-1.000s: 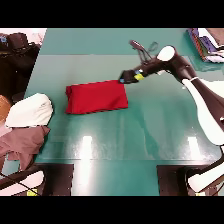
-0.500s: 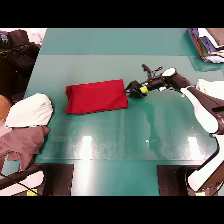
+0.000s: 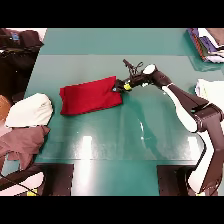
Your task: Fold the shirts.
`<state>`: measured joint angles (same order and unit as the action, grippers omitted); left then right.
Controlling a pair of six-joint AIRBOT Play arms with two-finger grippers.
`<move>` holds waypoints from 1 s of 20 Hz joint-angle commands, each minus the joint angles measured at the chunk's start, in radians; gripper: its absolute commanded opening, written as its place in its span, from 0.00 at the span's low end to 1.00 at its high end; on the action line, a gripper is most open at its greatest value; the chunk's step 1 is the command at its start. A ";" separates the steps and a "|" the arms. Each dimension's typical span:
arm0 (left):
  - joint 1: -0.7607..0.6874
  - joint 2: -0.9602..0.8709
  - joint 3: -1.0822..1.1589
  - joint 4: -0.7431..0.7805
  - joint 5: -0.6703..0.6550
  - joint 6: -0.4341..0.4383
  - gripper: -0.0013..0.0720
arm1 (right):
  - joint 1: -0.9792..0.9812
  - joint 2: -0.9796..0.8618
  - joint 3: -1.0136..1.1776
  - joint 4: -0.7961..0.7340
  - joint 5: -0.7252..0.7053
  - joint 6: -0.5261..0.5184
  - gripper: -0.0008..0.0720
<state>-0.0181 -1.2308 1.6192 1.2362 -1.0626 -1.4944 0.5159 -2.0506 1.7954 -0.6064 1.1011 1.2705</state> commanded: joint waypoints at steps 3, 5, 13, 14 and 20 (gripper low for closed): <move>-0.121 0.001 0.000 0.016 0.005 0.010 0.06 | -0.124 0.122 0.063 -0.137 0.051 0.005 0.04; -0.126 0.001 0.000 0.010 0.000 0.010 0.06 | -0.235 0.206 0.063 -0.199 0.071 0.011 0.04; -0.126 0.001 0.000 0.006 -0.002 0.002 0.06 | -0.805 0.426 0.063 -0.363 0.098 0.123 0.04; -0.126 0.001 0.000 0.005 -0.001 0.001 0.06 | -0.869 0.430 0.063 -0.362 0.103 0.136 0.04; -0.126 0.001 0.000 0.005 0.001 -0.018 0.06 | -1.093 0.423 0.062 -0.351 0.127 0.163 0.04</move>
<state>-0.1432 -1.2308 1.6192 1.2415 -1.0637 -1.4948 -0.4808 -1.6325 1.8572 -0.9615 1.2201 1.4181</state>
